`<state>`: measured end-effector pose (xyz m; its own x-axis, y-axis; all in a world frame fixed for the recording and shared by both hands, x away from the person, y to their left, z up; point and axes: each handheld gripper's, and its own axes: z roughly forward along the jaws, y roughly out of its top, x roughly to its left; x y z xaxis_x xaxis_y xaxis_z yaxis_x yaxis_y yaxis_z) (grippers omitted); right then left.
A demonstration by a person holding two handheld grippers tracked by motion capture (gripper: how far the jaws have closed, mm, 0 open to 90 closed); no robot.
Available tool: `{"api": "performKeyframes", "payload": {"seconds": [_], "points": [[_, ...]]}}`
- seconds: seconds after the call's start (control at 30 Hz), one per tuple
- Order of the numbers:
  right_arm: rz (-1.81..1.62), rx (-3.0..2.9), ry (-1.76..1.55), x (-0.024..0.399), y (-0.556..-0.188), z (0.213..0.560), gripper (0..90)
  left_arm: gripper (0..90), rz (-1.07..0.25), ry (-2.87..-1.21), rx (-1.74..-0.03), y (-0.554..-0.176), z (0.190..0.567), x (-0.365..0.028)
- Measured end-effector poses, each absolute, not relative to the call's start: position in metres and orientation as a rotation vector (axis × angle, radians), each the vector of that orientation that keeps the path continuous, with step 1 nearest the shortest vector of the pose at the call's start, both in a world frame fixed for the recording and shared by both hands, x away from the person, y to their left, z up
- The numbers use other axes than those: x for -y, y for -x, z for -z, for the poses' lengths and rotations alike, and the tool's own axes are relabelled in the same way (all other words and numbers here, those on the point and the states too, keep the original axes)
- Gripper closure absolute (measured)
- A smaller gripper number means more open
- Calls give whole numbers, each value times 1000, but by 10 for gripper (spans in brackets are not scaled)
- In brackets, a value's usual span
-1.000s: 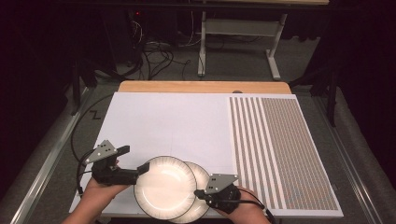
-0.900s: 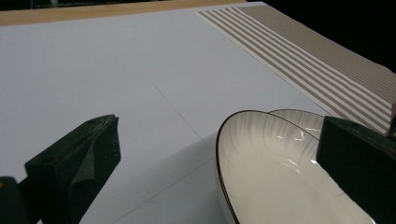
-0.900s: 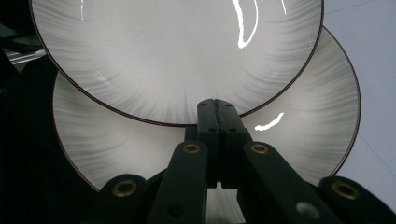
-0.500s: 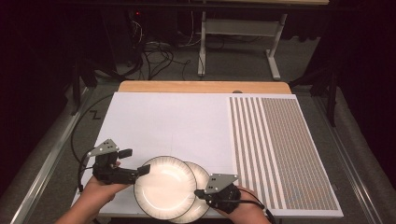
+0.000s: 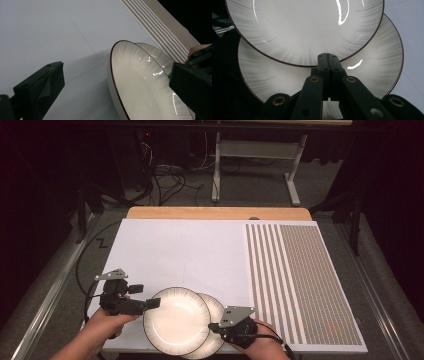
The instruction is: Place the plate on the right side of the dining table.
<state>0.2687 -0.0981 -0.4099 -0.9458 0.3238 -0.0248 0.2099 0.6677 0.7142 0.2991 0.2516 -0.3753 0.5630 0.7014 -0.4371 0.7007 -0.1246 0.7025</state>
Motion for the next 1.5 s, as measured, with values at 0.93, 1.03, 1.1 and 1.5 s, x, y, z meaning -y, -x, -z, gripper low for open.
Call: {"api": "performKeyframes", "payload": {"seconds": [0.93,1.03,1.1,1.5], "points": [[-1130,-2730,-434,98,-268,410,900,31,296,-1950,-1347,-313,369,-260],[-1130,-2730,-434,98,-268,410,900,31,331,-1964,-1368,-314,370,-260],[-1129,-2730,-433,98,-268,410,900,33,352,-1971,-1371,-314,371,-260],[-1130,-2730,-432,98,-268,410,900,49,422,-2026,-1409,-313,379,-254]]}}
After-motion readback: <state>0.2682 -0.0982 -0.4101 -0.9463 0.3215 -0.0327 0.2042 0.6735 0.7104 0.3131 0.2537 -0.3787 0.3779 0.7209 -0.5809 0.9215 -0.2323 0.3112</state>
